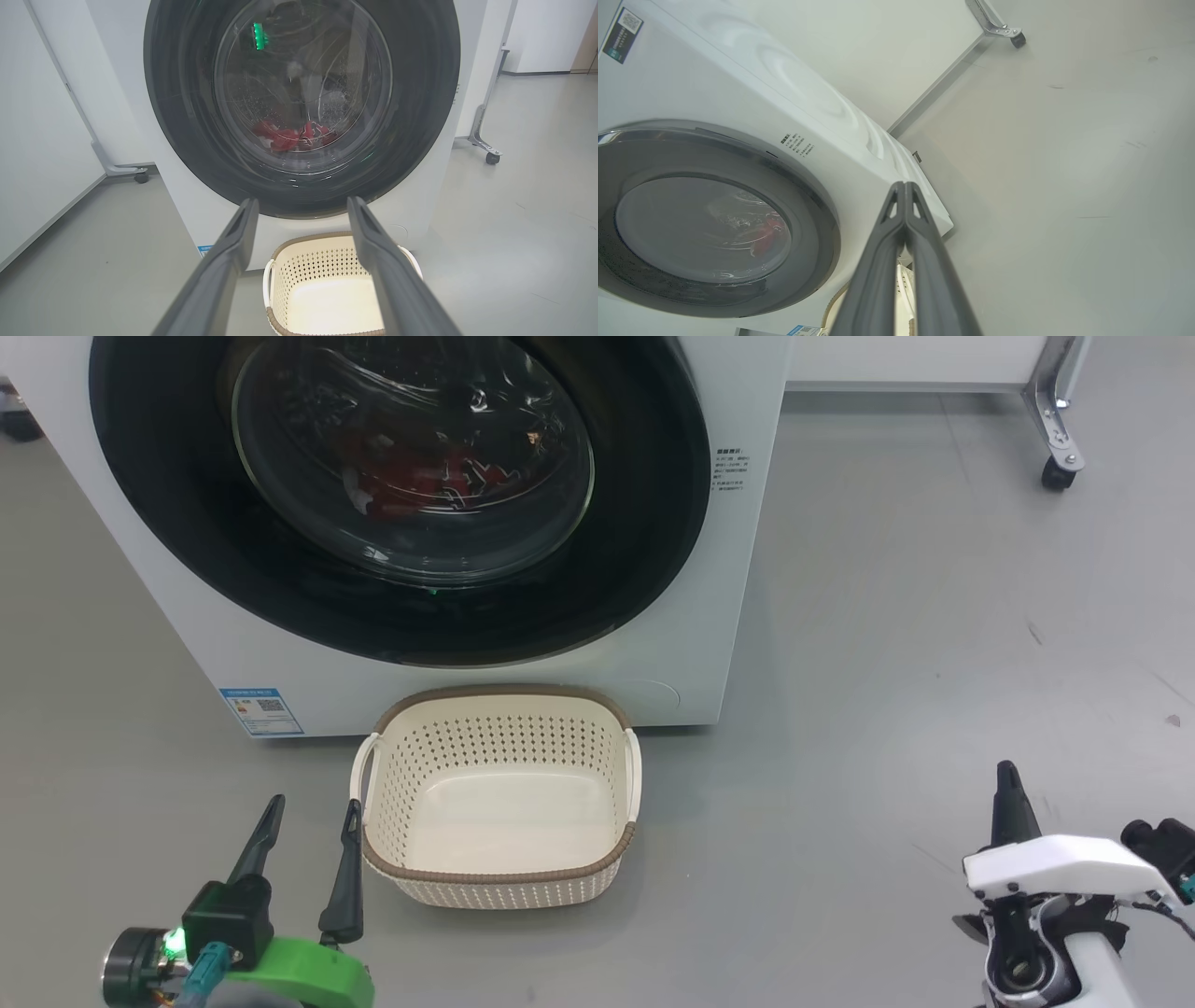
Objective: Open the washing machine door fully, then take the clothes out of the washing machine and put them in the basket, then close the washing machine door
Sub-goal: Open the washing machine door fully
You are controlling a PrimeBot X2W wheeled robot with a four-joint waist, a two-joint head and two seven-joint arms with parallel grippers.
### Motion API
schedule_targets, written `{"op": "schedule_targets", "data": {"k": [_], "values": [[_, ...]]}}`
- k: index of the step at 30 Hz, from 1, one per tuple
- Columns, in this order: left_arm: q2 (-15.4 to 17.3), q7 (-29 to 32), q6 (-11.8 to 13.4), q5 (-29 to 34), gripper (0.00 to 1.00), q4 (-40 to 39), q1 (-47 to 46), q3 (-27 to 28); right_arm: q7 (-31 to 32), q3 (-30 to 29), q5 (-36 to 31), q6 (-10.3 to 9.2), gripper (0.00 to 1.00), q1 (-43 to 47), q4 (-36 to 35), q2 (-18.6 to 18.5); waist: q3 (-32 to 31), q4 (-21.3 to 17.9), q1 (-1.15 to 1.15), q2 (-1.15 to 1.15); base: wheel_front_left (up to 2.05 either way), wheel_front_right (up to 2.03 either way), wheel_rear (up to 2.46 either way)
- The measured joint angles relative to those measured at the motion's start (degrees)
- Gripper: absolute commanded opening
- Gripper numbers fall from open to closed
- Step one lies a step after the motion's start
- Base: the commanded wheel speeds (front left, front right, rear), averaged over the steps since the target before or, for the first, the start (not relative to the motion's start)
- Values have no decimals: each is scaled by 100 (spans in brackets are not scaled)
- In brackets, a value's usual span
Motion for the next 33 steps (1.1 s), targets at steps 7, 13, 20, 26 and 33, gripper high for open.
{"op": "schedule_targets", "data": {"k": [7,13,20,26,33], "values": [[-25,0,-14,69,100,-104,-127,-5,781,-513,1708,81,0,-700,69,1,273,12,0,0,0,0,0],[-82,0,-22,131,100,-238,-293,-46,1485,-703,2746,116,0,-1346,60,-20,528,44,0,0,0,0,0],[-138,-1,-22,170,100,-374,-515,-66,2193,-823,3448,114,0,-2136,53,-52,890,120,0,0,0,0,0],[-211,-10,-66,189,100,-522,-786,-136,2697,-935,3816,-75,0,-2745,59,-204,1217,231,0,0,0,0,0],[-255,-18,-67,231,100,-617,-979,-170,3195,-922,4073,-259,0,-3440,52,-397,1544,384,0,0,0,0,0]]}}
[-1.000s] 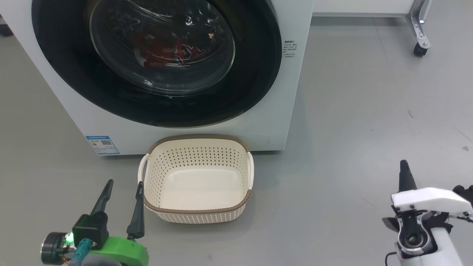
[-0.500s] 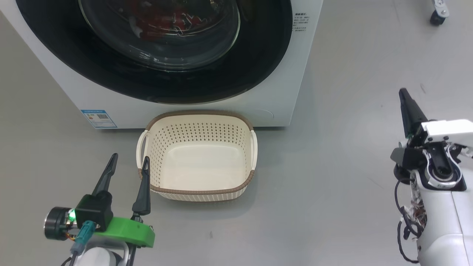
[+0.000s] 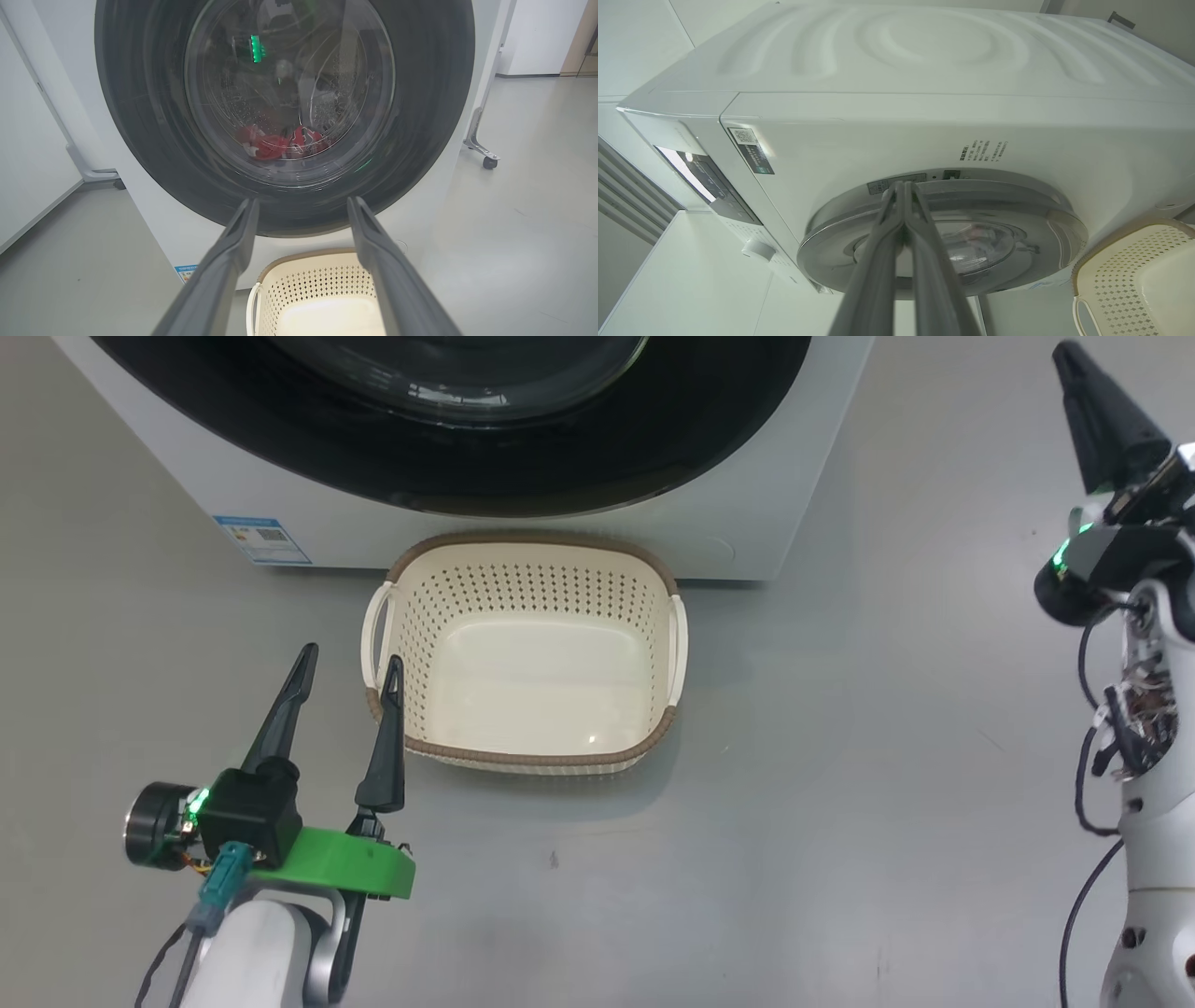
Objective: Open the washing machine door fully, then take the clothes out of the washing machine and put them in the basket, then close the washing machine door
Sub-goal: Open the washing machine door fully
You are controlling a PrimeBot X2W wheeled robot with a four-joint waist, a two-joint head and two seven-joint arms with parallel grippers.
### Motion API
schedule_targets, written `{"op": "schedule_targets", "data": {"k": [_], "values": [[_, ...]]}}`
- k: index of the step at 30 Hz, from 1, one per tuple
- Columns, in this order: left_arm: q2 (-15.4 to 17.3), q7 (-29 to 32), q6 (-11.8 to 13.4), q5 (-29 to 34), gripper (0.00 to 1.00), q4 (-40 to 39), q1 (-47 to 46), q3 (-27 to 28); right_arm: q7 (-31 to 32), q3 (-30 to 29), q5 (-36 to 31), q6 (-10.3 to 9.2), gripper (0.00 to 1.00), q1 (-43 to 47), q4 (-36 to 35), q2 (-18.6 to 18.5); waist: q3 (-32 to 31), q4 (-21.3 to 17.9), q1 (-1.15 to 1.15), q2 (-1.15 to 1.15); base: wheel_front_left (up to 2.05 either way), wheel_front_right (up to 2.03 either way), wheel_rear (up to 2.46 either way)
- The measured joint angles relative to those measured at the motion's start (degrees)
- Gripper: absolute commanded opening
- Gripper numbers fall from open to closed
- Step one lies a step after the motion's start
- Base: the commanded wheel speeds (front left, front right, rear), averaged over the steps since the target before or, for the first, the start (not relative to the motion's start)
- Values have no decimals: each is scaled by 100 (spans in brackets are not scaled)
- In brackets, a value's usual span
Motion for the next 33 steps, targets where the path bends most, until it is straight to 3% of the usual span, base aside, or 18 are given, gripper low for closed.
{"op": "schedule_targets", "data": {"k": [16,33], "values": [[-105,0,1,98,100,-169,-426,-105,772,375,-2,-527,0,-1409,80,-553,781,448,0,0,0,0,0],[-147,-1,-5,98,100,-236,-815,-326,1230,809,-293,-779,0,-2394,427,-826,1408,821,0,0,0,0,0]]}}
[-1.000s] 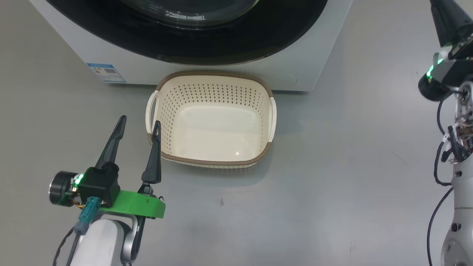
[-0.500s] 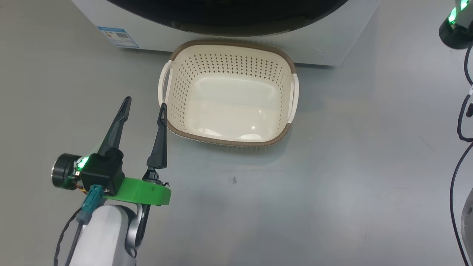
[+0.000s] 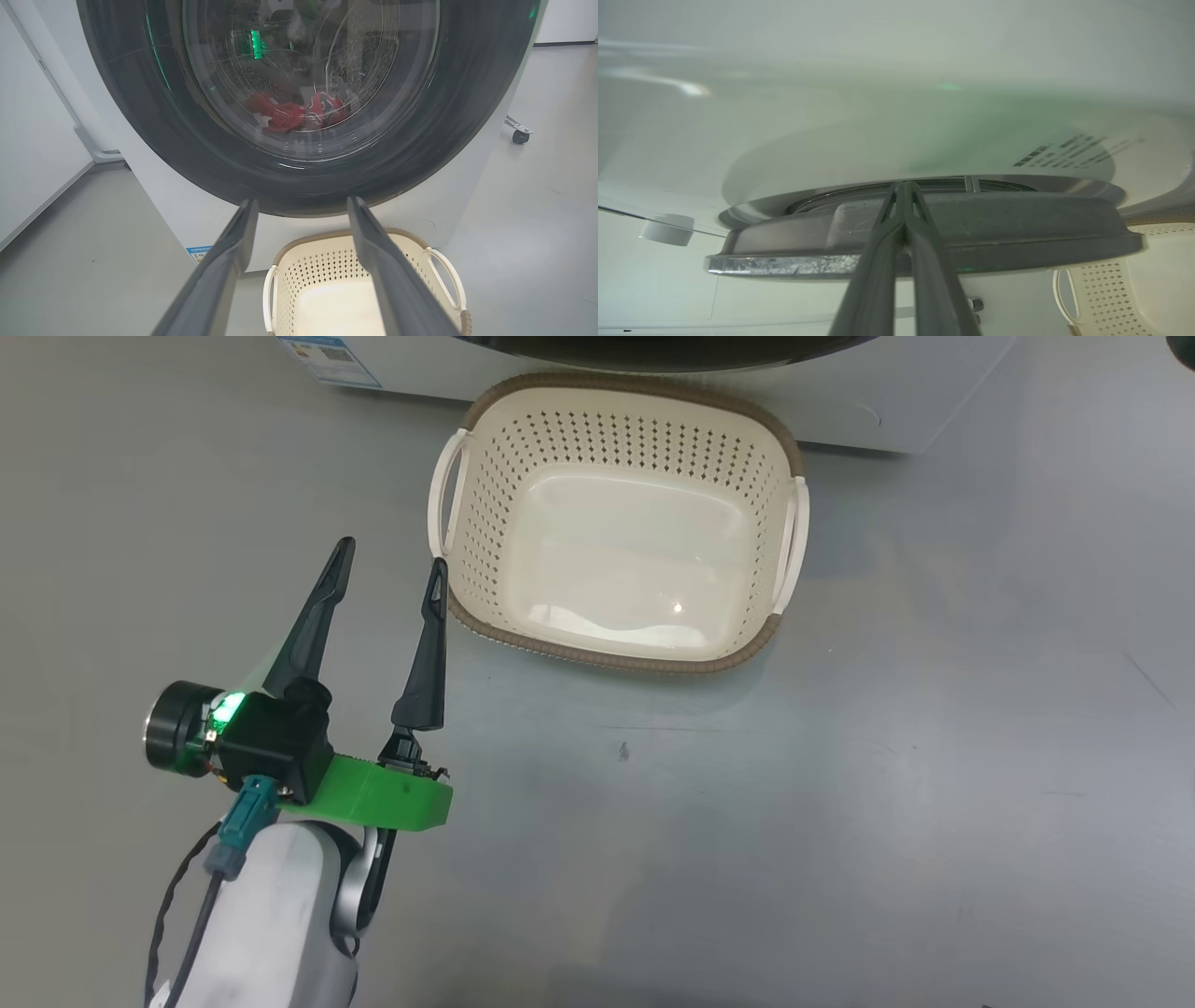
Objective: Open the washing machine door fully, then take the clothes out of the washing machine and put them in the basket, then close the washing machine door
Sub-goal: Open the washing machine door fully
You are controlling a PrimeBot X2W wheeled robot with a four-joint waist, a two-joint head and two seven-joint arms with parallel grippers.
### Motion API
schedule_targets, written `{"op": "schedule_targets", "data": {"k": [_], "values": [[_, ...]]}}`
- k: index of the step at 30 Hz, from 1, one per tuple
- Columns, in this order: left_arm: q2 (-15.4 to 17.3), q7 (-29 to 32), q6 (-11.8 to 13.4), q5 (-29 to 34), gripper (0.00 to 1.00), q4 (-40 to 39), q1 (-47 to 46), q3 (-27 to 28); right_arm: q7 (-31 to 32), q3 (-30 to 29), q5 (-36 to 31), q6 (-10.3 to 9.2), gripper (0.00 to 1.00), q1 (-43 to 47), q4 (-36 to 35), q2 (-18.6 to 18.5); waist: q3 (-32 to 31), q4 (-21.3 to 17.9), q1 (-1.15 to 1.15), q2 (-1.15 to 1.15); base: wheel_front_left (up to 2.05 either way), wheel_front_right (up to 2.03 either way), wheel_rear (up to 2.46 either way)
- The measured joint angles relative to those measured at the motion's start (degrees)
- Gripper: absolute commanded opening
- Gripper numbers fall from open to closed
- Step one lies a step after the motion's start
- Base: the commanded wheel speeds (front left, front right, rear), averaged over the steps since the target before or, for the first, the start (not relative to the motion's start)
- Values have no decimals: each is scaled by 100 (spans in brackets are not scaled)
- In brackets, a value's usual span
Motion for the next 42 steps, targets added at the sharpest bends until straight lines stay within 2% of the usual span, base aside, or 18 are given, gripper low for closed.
{"op": "schedule_targets", "data": {"k": [14,24,31,33,42], "values": [[-23,0,15,-65,100,-20,-163,-87,169,183,-107,2,0,-369,338,-70,292,202,0,0,0,0,0],[-24,-22,76,-160,100,-16,-217,-141,250,212,-115,122,0,-473,520,-94,311,211,0,0,0,0,0],[-25,-25,135,-159,100,24,-235,-148,457,255,-97,274,0,-473,656,-114,285,180,0,0,0,0,0],[-25,-25,164,-159,100,59,-238,-146,545,297,-85,394,0,-450,735,-105,250,159,0,0,0,0,0],[-27,-25,191,-158,100,168,-237,-159,867,361,49,586,0,-230,855,-98,87,77,0,0,0,0,0]]}}
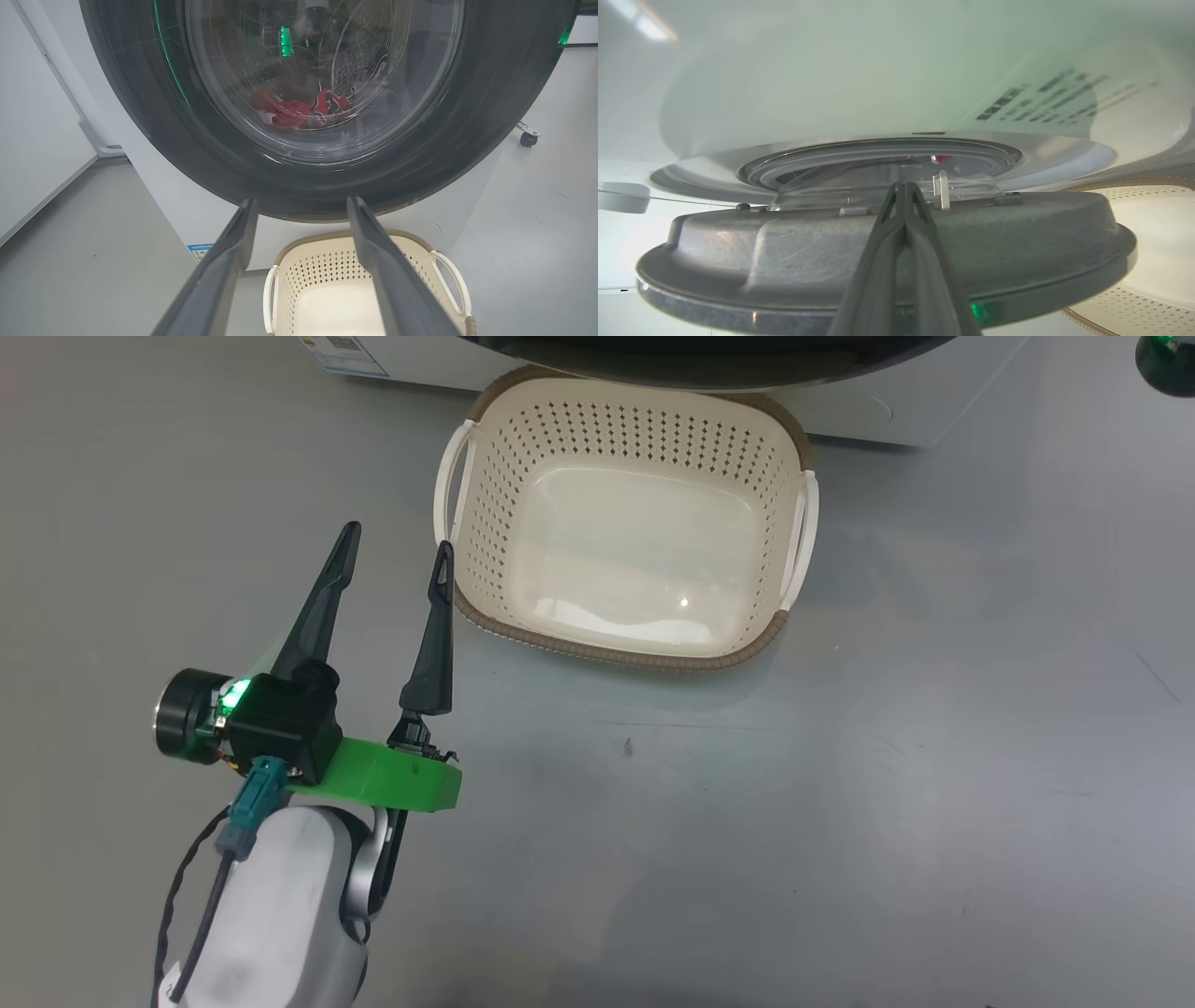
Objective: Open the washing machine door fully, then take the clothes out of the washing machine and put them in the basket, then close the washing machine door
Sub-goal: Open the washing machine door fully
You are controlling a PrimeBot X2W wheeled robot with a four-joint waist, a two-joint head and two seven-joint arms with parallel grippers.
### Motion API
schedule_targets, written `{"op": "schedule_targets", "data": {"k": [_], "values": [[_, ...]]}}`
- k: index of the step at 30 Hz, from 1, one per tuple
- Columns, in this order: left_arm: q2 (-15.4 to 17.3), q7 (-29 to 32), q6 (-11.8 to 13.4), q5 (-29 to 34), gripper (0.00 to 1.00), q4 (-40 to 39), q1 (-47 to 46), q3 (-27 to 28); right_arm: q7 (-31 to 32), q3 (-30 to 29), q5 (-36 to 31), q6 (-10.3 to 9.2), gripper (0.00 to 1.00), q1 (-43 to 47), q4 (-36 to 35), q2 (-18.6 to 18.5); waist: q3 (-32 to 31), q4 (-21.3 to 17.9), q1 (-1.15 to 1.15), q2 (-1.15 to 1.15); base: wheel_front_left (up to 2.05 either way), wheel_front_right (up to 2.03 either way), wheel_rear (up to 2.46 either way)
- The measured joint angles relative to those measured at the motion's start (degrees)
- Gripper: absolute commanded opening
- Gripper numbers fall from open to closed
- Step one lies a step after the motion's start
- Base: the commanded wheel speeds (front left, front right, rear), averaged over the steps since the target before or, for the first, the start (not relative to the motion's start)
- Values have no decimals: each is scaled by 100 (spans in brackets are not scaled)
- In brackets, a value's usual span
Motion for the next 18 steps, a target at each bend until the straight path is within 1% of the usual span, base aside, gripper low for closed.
{"op": "schedule_targets", "data": {"k": [5,18], "values": [[-1,0,1,0,100,85,12,-8,186,55,58,172,0,224,31,8,-127,-26,0,0,0,0,0],[-1,0,0,18,100,236,117,23,503,176,182,310,0,656,85,235,-469,-129,0,0,0,0,0]]}}
